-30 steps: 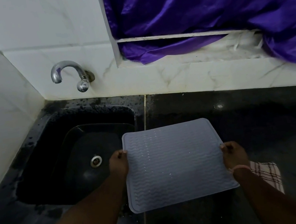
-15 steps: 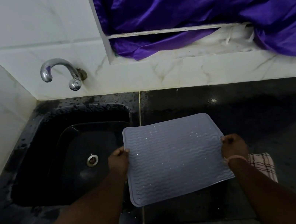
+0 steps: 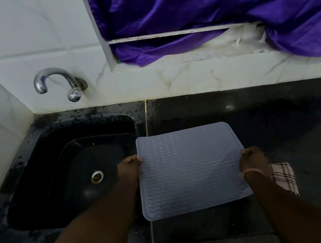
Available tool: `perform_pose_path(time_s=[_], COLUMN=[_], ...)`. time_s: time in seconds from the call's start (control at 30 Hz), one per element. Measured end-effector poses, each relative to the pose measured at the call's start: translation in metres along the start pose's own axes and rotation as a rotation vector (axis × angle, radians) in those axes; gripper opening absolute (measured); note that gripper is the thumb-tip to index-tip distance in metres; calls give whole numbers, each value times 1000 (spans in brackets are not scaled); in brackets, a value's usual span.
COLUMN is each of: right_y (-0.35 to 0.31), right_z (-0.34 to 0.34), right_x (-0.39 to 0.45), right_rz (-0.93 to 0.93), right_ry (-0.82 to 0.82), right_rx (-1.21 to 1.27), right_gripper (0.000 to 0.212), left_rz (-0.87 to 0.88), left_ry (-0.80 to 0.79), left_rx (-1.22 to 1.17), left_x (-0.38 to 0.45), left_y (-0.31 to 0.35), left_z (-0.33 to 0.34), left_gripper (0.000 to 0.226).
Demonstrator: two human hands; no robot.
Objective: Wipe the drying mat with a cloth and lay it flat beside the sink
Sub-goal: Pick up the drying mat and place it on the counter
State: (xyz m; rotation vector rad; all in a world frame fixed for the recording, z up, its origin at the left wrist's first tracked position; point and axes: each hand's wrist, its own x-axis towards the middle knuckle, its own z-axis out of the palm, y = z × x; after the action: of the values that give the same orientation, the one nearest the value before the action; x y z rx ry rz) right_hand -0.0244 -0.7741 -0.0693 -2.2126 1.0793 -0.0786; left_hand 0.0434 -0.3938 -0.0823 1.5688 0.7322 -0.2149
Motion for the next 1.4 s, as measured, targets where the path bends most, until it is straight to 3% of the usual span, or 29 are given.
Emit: perform_pose_path(time_s=[0.1, 0.23, 0.4, 0.6, 1.03, 1.3, 1.4], right_y=[-1, 1, 2, -37, -43, -20, -4], right_z=[2, -1, -14, -32, -39, -27, -25], right_x=[-7, -12, -17, -9, -23, -24, -34], right_rz=[-30, -94, -28, -145, -151, -74, -120], right_ry=[-22, -32, -166, -278, -169, -214, -89], right_rx=[-71, -111, -67, 46, 41, -219, -286], right_gripper=[23, 31, 45, 16, 17, 28, 32], left_rz=[9, 159, 254, 359, 290, 373, 421], left_ry=[46, 94, 135, 68, 67, 51, 52], left_rx=[74, 265, 377, 477, 493, 560, 614], left_x=[2, -13, -41, -45, -44, -51, -54], left_y=[-1, -11, -22, -37, -52, -53, -52], left_z=[0, 3, 1, -14, -30, -33, -32], left_gripper=[17, 22, 22, 24, 18, 22, 25])
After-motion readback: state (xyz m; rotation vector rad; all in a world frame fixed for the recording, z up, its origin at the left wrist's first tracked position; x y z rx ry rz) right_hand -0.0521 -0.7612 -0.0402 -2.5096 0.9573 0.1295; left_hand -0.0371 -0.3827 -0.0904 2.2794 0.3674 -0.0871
